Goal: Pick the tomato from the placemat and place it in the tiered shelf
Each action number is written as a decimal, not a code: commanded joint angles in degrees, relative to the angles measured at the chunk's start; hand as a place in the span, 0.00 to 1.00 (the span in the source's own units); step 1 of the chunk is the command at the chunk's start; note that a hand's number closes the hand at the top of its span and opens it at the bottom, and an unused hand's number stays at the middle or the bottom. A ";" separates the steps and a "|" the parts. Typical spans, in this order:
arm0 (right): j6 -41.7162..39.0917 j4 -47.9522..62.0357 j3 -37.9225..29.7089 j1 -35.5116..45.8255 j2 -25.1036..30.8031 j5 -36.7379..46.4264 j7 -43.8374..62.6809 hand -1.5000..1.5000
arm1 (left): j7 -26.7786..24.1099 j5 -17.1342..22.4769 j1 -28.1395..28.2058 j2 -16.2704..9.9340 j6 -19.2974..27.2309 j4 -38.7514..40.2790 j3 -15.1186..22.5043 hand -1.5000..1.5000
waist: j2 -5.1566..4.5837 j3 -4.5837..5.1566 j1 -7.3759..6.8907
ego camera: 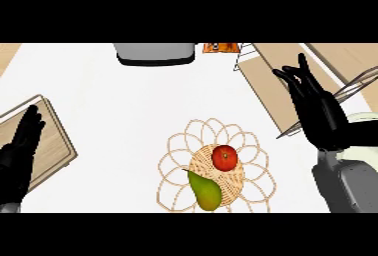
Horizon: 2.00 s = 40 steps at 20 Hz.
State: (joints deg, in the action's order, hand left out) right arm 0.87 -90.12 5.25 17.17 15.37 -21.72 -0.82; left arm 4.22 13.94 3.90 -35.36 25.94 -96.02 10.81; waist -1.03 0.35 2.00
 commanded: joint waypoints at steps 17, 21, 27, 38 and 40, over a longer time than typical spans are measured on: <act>15.20 -17.00 -2.01 -35.62 8.85 22.56 3.16 0.00 | 7.24 11.23 -4.98 10.98 -12.90 19.33 1.21 0.50 | 1.10 -0.27 -0.84; 11.20 -27.72 1.86 -42.20 12.62 24.06 10.72 0.00 | 7.55 12.82 -3.17 9.83 -14.91 16.80 -0.05 0.50 | 1.24 -0.22 -1.08; 7.94 -41.17 6.15 -37.05 18.10 27.99 32.67 0.00 | 4.81 10.32 -6.63 11.68 -15.50 22.54 -0.01 0.50 | 0.89 -0.10 -1.58; 9.31 -33.17 20.79 -12.01 8.93 51.21 70.34 0.00 | 7.36 9.42 -7.15 12.62 -15.27 19.98 0.32 0.50 | 0.83 -0.11 -3.45; 7.06 -28.14 19.41 -6.54 6.93 51.03 72.45 0.00 | 9.91 9.02 -7.61 11.37 -15.51 18.40 0.43 0.50 | 0.87 -0.23 -3.30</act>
State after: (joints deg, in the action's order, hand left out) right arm 9.75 -123.00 22.25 2.99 25.78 24.70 60.38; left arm 11.98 23.48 -4.19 -22.93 10.53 -79.08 11.70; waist 0.13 -0.14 -1.26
